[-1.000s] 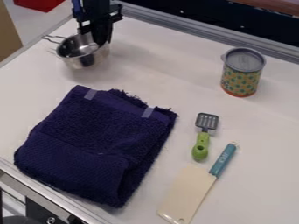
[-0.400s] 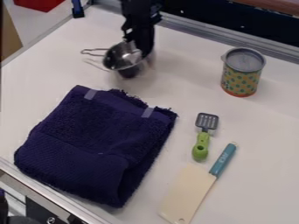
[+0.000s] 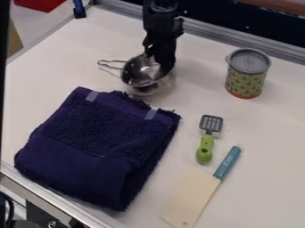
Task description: Move the silver pot in the middle of the table
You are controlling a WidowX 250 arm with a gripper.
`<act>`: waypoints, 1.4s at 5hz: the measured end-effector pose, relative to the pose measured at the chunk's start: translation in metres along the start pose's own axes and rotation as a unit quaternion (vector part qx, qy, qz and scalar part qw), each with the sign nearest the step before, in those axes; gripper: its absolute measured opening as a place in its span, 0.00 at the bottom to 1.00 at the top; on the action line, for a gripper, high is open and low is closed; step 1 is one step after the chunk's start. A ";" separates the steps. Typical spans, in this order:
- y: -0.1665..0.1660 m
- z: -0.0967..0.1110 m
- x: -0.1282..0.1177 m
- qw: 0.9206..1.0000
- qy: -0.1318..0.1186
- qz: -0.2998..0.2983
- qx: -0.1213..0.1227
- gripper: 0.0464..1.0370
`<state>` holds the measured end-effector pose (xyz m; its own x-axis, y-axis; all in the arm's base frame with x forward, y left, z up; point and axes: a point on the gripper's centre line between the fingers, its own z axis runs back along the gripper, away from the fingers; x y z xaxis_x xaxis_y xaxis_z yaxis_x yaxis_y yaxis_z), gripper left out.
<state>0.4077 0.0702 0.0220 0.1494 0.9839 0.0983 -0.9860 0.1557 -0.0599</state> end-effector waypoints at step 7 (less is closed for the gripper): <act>0.055 0.093 0.030 0.989 0.062 -0.092 -0.098 0.96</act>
<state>0.3510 0.1001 0.1142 0.3456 0.9384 0.0028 -0.9097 0.3358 -0.2443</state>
